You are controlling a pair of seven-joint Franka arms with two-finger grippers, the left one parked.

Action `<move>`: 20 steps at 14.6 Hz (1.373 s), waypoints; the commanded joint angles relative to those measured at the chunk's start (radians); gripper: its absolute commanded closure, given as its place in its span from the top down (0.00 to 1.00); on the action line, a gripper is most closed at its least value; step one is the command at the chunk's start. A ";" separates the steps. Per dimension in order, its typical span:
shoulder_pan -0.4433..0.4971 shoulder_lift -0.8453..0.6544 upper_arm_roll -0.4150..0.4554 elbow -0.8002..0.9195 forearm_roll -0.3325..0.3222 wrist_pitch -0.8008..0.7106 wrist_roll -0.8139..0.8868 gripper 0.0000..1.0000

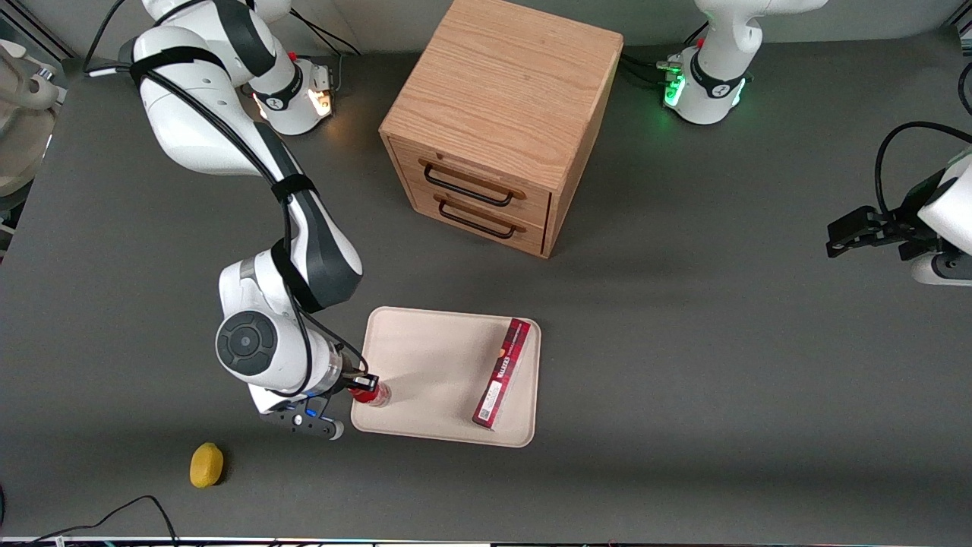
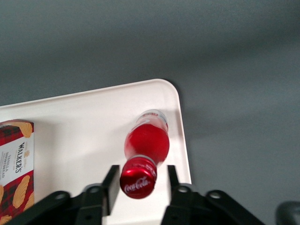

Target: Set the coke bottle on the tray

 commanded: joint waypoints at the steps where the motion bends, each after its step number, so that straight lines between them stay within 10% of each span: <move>1: 0.008 -0.002 -0.008 0.031 -0.031 -0.008 0.024 1.00; 6: -0.015 -0.216 0.008 -0.104 -0.021 -0.278 -0.061 1.00; 12: -0.149 -0.791 0.041 -0.678 -0.012 -0.324 -0.321 1.00; 20: -0.184 -1.113 -0.143 -0.825 0.039 -0.355 -0.631 1.00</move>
